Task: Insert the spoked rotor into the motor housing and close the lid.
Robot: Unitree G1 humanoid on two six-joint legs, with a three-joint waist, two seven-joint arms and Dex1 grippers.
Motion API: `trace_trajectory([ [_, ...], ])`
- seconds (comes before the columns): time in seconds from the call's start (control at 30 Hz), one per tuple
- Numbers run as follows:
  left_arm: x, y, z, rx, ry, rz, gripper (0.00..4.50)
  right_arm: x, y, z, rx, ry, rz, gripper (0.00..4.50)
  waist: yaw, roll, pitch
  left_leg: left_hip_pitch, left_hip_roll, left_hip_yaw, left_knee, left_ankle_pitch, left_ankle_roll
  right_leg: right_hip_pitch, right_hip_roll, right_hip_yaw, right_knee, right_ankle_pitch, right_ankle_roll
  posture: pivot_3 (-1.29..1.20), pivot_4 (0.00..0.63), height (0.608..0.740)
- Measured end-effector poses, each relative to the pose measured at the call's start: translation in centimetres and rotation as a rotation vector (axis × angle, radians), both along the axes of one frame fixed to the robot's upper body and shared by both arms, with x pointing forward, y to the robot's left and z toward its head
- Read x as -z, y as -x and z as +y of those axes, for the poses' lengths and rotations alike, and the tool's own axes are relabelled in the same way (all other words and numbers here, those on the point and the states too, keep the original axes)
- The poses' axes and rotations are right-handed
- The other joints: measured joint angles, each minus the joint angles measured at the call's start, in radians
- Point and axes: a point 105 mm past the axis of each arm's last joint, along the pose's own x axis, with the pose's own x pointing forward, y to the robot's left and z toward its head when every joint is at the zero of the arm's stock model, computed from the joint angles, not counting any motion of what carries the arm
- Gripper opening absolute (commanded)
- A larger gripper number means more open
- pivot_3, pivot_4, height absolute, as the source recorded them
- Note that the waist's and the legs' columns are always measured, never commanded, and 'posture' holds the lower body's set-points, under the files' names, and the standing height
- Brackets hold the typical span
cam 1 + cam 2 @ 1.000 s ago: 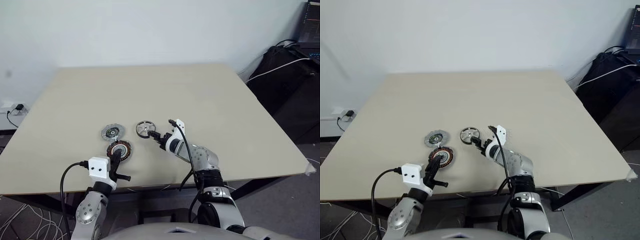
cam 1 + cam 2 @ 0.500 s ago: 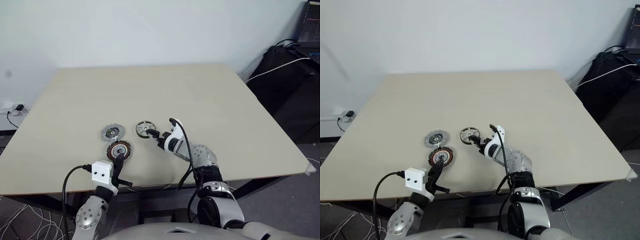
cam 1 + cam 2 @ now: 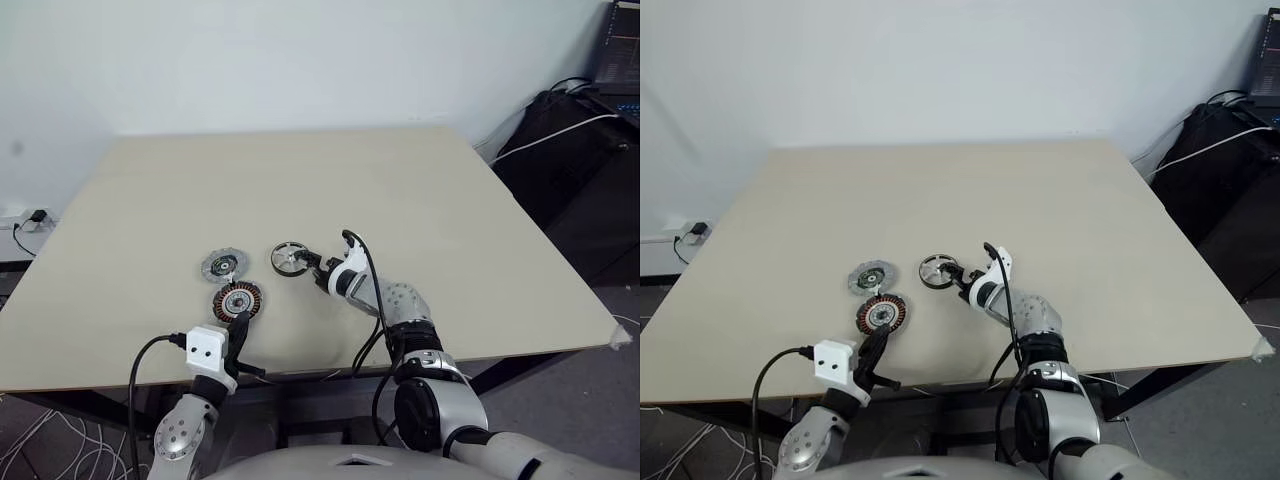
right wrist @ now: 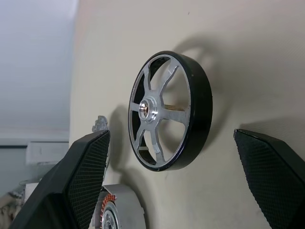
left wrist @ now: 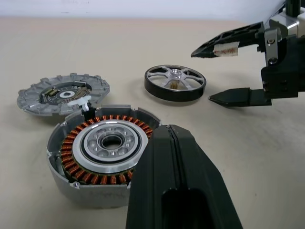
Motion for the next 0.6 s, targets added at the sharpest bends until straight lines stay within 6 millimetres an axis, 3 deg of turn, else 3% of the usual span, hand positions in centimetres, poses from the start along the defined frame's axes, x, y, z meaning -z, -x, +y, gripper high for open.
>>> trace_trajectory([
  [0.37,0.29,0.17,0.08,0.004,0.006,-0.009,0.00,-0.31,0.08,0.85,-0.028,-0.065,0.000,4.44,-0.001,0.000,0.000,0.000,0.000,0.000,0.000,0.000,0.000,0.000,0.000,0.000,0.000,0.000,0.000,0.00,0.000,0.740],
  [0.5,0.27,0.15,0.28,-0.001,0.003,-0.010,0.00,-0.11,0.14,1.00,-0.029,-0.078,0.009,3.57,-0.002,0.000,0.000,0.000,0.000,0.000,0.000,0.000,0.000,0.000,0.000,0.000,0.000,0.000,0.000,0.00,0.000,0.740],
  [0.6,0.25,0.06,0.26,0.001,0.003,-0.012,0.00,-0.10,0.03,0.96,-0.019,-0.084,0.007,2.56,-0.003,0.000,0.000,0.000,0.000,0.000,-0.001,0.000,0.000,0.000,0.000,0.000,0.000,0.000,0.000,0.00,0.000,0.740],
])
